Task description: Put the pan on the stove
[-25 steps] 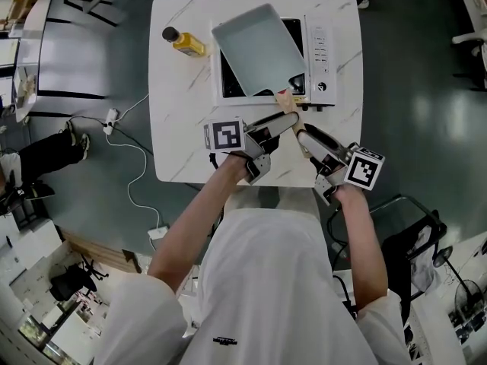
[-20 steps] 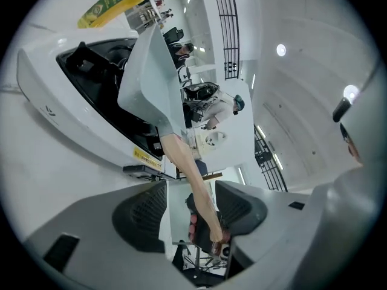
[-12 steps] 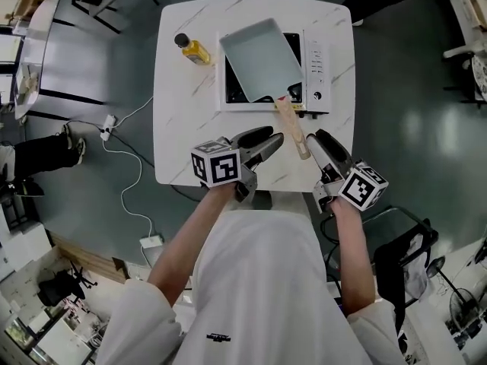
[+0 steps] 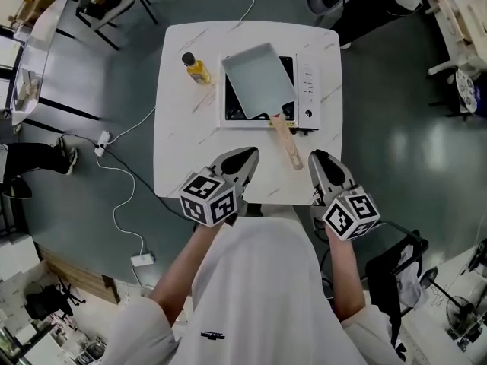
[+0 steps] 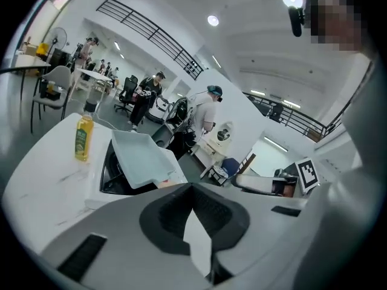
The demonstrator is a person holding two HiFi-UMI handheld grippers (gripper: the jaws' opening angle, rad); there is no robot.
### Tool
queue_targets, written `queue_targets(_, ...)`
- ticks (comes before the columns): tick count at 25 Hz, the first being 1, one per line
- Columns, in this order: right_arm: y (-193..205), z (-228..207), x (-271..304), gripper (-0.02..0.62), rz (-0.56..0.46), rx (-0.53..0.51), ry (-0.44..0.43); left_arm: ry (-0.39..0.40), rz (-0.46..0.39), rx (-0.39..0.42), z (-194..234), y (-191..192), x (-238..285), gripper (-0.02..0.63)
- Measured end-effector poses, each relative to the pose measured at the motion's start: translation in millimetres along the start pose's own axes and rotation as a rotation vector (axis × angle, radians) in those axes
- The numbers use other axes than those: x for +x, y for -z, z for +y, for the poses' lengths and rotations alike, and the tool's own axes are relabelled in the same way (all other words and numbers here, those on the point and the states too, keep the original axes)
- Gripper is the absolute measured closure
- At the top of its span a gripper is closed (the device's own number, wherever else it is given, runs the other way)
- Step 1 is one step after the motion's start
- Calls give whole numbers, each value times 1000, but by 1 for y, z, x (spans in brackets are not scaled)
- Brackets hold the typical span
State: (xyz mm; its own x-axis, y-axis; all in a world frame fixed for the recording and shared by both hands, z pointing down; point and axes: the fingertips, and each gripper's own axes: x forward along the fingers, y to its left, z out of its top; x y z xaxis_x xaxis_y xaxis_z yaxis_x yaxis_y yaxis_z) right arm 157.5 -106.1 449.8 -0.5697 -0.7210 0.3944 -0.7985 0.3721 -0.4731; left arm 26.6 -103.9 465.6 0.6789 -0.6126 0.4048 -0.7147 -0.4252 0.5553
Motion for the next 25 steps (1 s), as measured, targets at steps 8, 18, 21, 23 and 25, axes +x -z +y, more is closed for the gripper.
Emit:
queue_targets(8,-33,28,-25,592,-33,-78,37,11,-51,17,-25,-25,-37,606)
queue_targets(18,-71,53,-50,592,-111,-166,28,-4,-172,96,-49,-67,-75,606)
queue_targets(21,-69,58,-50,592,-112,-180,30,-21,-165,126,-47,-64,-78,606)
queue_targets(23,-66,62,-48,592,-109,-188,28,-28,-158,129,-44,-60,-79,606)
queue_targets(25,-64,64,-46,592,-109,-199,26,-29,-153,110,-40,-55,-80,606)
